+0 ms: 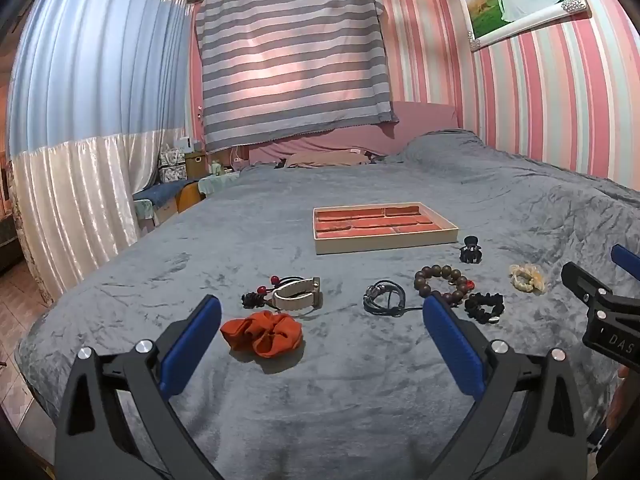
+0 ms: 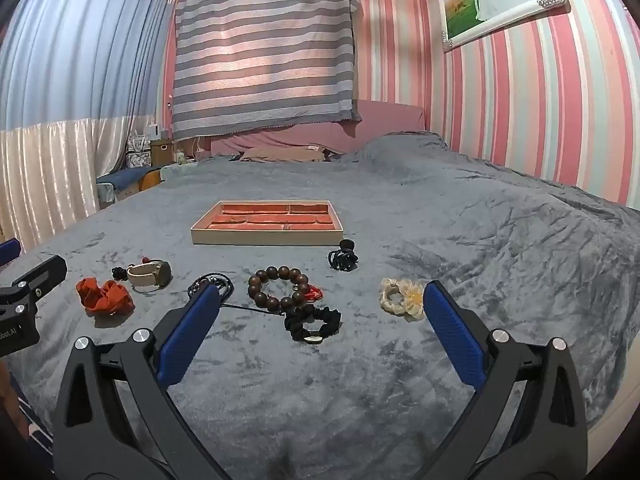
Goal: Organize jewelry
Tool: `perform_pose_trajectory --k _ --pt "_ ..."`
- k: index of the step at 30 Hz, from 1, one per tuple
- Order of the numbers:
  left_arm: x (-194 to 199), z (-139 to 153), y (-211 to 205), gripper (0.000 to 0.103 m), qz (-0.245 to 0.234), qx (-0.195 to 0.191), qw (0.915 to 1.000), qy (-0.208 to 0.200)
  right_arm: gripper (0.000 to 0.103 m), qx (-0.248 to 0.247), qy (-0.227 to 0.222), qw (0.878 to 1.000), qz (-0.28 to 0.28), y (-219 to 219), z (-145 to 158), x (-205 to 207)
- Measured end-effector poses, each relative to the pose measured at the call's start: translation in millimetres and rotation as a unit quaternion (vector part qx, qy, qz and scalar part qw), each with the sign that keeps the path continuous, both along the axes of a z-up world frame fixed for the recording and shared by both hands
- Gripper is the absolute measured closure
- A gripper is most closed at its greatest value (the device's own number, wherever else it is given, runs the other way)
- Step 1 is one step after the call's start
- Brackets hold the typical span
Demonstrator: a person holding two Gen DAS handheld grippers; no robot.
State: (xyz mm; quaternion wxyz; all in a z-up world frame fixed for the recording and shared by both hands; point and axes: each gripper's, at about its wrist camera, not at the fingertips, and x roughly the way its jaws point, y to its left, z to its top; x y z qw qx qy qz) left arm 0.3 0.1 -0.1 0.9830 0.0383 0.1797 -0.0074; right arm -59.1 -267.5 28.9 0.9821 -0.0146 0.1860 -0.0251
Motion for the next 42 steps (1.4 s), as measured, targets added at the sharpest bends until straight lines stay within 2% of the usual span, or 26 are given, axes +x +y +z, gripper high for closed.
perform_pose_trajectory --k 42 --pt "1.5 3.4 1.1 0.004 0.001 -0.001 1.0000 0.000 0.004 -0.007 -0.003 1.000 -0.002 -0.7 2.9 -1.2"
